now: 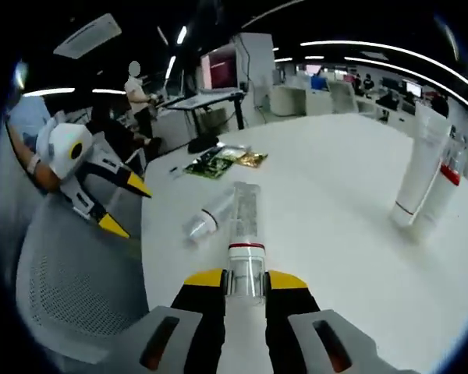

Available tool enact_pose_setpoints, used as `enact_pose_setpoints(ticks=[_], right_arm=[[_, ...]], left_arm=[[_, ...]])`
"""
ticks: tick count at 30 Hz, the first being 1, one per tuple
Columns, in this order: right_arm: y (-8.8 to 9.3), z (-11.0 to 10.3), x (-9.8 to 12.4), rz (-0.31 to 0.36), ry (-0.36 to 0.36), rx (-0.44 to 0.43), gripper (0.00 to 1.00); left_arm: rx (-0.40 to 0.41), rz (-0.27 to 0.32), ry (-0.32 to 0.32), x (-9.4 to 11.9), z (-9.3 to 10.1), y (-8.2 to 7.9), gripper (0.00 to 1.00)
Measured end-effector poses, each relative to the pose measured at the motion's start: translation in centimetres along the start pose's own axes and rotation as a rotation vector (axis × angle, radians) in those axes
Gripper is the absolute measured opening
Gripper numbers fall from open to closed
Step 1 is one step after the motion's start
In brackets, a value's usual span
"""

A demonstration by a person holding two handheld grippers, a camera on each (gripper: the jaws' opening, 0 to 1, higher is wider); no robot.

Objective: Arrange the skincare products in the storage area until every visible bottle or jar stands upright without overlapping.

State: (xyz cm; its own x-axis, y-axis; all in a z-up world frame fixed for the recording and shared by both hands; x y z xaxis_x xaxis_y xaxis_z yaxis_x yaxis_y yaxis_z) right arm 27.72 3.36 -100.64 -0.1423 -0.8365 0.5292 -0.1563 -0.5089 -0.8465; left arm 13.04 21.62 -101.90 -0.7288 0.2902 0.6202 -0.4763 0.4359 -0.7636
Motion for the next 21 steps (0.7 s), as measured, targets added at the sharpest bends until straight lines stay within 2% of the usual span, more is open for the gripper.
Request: enact_pose_setpoints(ticks=[4,11,15,21], right_arm=[[-1.1,-1.7,-0.5,-0.037,-0.081,0.158,0.1],[-2.6,-5.1,-1.6,-0.1,-0.24,0.425,0.1],[-3.0,-7.0,-2.0,-0.127,-0.328,0.554,0.1],[-3.4,-9.2,-2.5,-0.167,-0.42,0.732,0.1]], left_arm=[[-0.011,0.018,-0.005,0.0,0.0,-0.2,0.46],[-0.033,0.039,-0.005,0.1,0.0,-0.5,0.47],[-0.062,0.037,-0.003,0.1,0.1,-0.6,0.47],[-0.121,0.031,0.024,0.0,0.6,-0.6,0.44]])
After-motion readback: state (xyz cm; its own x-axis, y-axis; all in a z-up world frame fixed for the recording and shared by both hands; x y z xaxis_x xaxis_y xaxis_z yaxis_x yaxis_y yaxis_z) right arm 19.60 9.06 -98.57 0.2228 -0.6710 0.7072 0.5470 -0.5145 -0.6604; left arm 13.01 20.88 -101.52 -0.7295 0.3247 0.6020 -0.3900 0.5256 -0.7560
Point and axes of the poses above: the point that each gripper's makers call its tool centre point, and the gripper's own axes: x roughly backward along the fingers, z roughly to its right, y roughly out of its underside, the point moved 7 cm from there along x, roughly backward along the fingers, and after that the axes turned 8 degrees about z, right-handed, at the moved point
